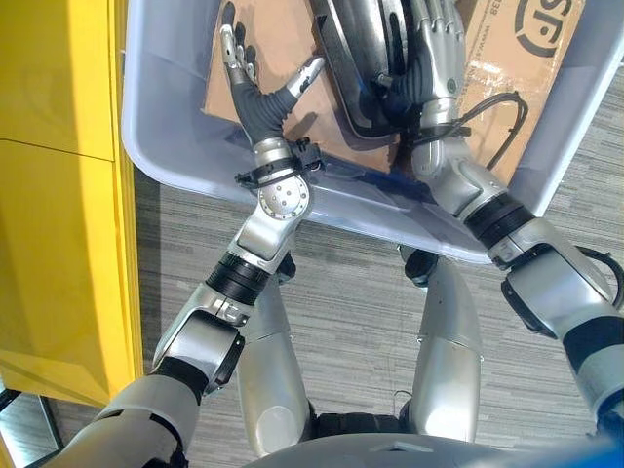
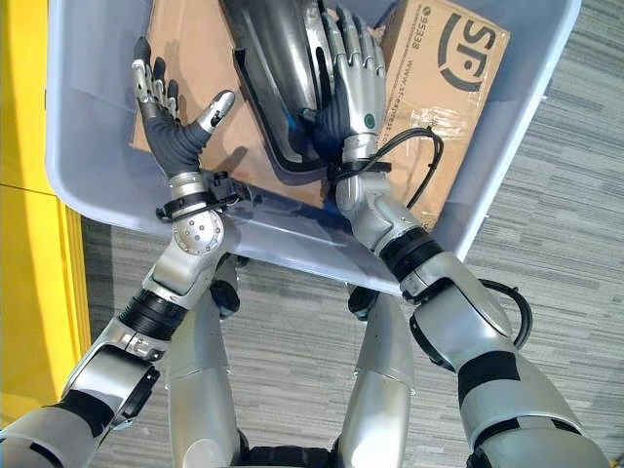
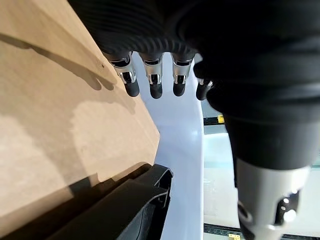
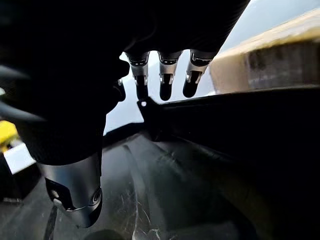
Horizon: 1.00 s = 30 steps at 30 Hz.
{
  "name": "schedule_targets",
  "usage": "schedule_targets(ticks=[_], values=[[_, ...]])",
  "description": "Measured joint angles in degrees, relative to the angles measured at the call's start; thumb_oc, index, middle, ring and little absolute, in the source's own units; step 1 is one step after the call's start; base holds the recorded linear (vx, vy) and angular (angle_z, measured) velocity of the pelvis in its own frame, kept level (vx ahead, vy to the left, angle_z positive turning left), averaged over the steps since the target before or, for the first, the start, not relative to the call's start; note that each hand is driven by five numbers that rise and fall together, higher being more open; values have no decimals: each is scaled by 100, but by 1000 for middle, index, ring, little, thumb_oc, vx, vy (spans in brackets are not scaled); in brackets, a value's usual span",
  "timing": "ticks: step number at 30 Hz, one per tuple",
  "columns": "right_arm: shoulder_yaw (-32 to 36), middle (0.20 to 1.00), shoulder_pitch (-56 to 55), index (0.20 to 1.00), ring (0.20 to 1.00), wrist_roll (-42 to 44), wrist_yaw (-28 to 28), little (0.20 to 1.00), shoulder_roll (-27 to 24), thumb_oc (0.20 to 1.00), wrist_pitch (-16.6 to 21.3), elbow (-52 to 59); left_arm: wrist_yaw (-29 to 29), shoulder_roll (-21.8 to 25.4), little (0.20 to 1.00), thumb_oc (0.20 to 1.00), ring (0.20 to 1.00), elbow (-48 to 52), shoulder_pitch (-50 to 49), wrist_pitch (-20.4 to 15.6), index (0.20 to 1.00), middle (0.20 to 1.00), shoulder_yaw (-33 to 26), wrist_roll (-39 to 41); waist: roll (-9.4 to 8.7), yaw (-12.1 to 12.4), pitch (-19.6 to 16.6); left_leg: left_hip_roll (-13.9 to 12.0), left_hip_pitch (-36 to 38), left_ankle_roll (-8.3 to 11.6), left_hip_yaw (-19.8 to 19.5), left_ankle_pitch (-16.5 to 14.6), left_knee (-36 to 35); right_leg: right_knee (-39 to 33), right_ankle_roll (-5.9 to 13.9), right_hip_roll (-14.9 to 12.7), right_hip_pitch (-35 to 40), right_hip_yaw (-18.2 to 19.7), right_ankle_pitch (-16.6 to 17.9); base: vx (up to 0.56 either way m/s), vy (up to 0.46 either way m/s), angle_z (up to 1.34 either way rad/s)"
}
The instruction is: Move parts from the plastic box to the shelf.
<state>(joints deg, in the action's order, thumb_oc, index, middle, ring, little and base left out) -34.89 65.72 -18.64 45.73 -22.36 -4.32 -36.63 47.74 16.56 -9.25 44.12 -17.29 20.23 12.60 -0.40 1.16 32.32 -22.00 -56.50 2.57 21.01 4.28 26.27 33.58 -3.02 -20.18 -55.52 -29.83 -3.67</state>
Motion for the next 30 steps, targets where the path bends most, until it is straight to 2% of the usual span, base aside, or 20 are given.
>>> schedule_targets(ticks=[6,10,17,20,26,30], values=[[262,1000,123,1000,1000,1063,-8,1000,298,1000,395,-77,-241,-21,1000,1000,1000,69,74,0,1000,1000,21,-42,-42,-32,-5,-16,-112,-6,49,8,48,98,-31,-17,-202,91,-20,1,2,-2],[544,1000,186,1000,1000,1650,50,1000,463,1000,605,-32,-412,-22,1000,1000,1000,61,400,125,1000,1000,247,-38,-44,-56,-6,-41,-291,-27,48,-7,164,144,-45,-22,-388,127,-28,1,29,-2],[627,1000,236,1000,1000,1828,-23,1000,578,1000,575,157,-370,-28,1000,1000,1000,55,489,263,1000,1000,310,-24,-43,-69,-6,-67,-300,-33,146,-61,214,150,-35,-8,-495,237,-18,1,1,-5],[642,1000,258,1000,1000,1829,-113,1000,595,1000,437,201,-356,-45,1000,1000,1000,54,507,319,1000,1000,274,-17,-43,-71,-6,-91,-299,-31,167,-62,223,167,-44,4,-514,247,-16,0,-13,-2],[633,1000,313,1000,1000,1784,-353,1000,579,1000,140,188,-367,-76,1000,1000,1000,50,503,340,1000,1000,249,480,-43,-84,-6,-104,-299,-38,169,-72,271,189,-44,3,-513,265,-16,0,-19,-1],[602,1000,425,1000,1000,1734,-494,1000,578,1000,28,157,154,-232,1000,1000,1000,-187,531,318,1000,1000,155,676,-49,-104,-9,-106,-297,-40,167,-72,275,194,-50,12,-513,269,-12,-2,-43,-1]])
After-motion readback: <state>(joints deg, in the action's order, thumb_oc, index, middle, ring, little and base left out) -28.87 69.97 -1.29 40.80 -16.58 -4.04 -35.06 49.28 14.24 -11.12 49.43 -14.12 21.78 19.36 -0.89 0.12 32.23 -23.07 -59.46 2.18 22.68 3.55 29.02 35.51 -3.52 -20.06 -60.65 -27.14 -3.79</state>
